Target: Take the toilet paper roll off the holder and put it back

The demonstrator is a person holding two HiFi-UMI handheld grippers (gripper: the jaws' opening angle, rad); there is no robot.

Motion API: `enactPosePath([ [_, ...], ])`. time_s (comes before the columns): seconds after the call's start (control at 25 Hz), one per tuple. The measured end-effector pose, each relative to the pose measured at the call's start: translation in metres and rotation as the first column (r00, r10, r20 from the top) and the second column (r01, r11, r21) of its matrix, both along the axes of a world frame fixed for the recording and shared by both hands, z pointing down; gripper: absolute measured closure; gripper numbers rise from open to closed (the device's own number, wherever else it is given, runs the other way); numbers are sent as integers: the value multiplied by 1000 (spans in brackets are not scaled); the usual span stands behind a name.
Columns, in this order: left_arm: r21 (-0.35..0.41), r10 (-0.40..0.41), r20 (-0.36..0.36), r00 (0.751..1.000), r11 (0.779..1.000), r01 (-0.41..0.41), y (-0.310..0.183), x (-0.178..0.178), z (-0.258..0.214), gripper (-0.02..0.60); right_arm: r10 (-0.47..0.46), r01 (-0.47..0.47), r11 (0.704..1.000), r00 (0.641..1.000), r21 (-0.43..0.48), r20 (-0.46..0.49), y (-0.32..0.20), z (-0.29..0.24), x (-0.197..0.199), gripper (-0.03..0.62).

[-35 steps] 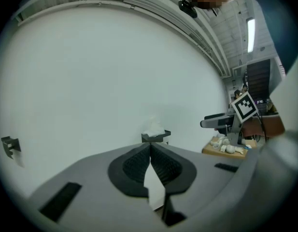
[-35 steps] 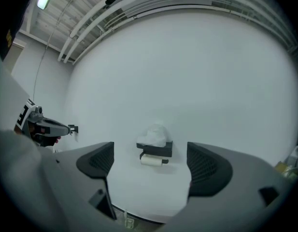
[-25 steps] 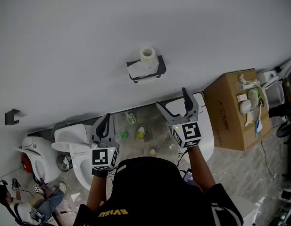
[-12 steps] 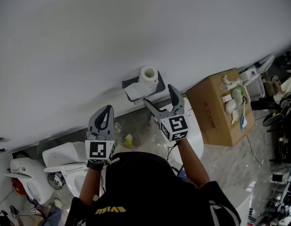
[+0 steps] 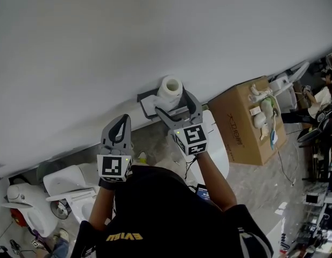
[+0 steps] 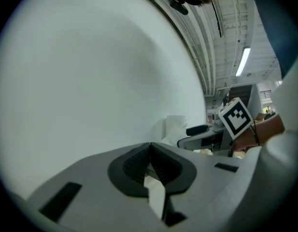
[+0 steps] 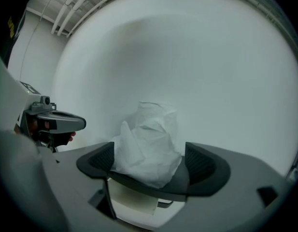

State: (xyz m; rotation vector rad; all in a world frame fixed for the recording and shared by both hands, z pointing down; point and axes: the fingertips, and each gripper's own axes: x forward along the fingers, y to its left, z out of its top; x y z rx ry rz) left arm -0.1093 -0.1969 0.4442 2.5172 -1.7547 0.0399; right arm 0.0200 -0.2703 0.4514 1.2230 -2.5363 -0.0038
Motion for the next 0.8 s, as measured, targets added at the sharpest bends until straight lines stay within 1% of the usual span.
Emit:
enactPosePath([
  [0.12,0,13,9,1000,1000,-13,-3,5,3,569,-5,5,1000,1000,1,-10,-2,-1,0,150],
  [0.24,-1,19,12,1000,1000,-19,-2,6,3,569,4,-4,1000,999,11,-41,-2,-3,1,158],
  [0.48,0,12,11,1000,1000,-12,-5,5,3,569,7,-6,1000,998,20,-66,-10,-8,0,160],
  [0.68,7,11,15,1000,1000,-11,-2,-1,3,569,8,-7,1000,998,17,-67,-11,-6,-5,187],
  [0.8,-2,14,16,1000,1000,-14,-3,-3,6,569,14,-12,1000,997,15,-75,-14,-6,-5,221],
])
